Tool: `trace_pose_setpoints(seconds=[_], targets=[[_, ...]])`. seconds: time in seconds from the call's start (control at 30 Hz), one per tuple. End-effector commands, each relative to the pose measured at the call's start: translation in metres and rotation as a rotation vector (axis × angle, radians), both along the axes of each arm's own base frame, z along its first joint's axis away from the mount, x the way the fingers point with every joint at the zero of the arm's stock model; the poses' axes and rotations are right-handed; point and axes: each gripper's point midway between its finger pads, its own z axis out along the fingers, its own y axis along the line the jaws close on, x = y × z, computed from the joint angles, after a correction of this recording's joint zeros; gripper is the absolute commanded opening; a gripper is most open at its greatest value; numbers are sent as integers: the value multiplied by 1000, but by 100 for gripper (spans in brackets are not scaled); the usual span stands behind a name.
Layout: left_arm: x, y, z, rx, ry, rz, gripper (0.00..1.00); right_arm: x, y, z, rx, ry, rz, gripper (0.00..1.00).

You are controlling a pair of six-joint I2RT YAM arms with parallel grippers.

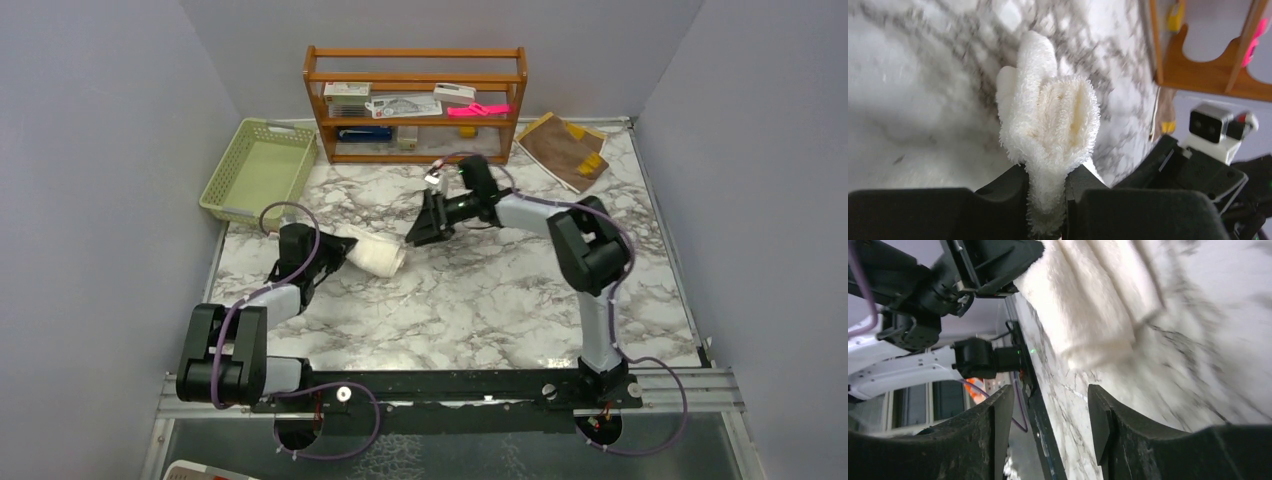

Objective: Roll the towels
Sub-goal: Pick up the towel at the center of the board, then place the towel in the bin.

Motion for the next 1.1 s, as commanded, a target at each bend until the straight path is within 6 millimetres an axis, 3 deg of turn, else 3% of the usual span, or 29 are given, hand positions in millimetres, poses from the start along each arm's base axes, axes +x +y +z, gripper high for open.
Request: trace_pose_setpoints(seconds=[0.0, 0.1, 0.2, 0.43, 0.47, 0.57, 0.63, 0.73, 0.87, 0.9, 1.07], targets=[[38, 18, 45, 46, -131, 33, 0, 58, -68, 75, 113, -199, -235, 56], [55, 36, 80, 41, -185, 44, 0, 64, -106, 94, 100, -260, -334, 58], [74, 57, 120, 37, -250, 47, 0, 55, -122, 98, 37, -304, -360, 58], [127, 105, 202, 24, -367, -31, 0, 17, -128, 81, 59, -235, -324, 58], [132, 113, 201, 10, -360, -42, 0, 14, -128, 77, 57, -225, -318, 58], [156, 137, 223, 21, -396, -65, 0, 7, -130, 72, 51, -219, -297, 58], [172, 155, 248, 54, -446, -73, 0, 5, -130, 72, 44, -224, -283, 58], [200, 177, 246, 39, -472, -89, 0, 5, -130, 74, 44, -227, -274, 58], [239, 190, 244, -13, -554, -168, 0, 4, -130, 76, 50, -229, -274, 58], [253, 195, 225, -34, -531, -170, 0, 5, -131, 76, 44, -236, -281, 58], [291, 213, 181, -53, -497, -150, 0, 8, -133, 69, 12, -242, -291, 58]])
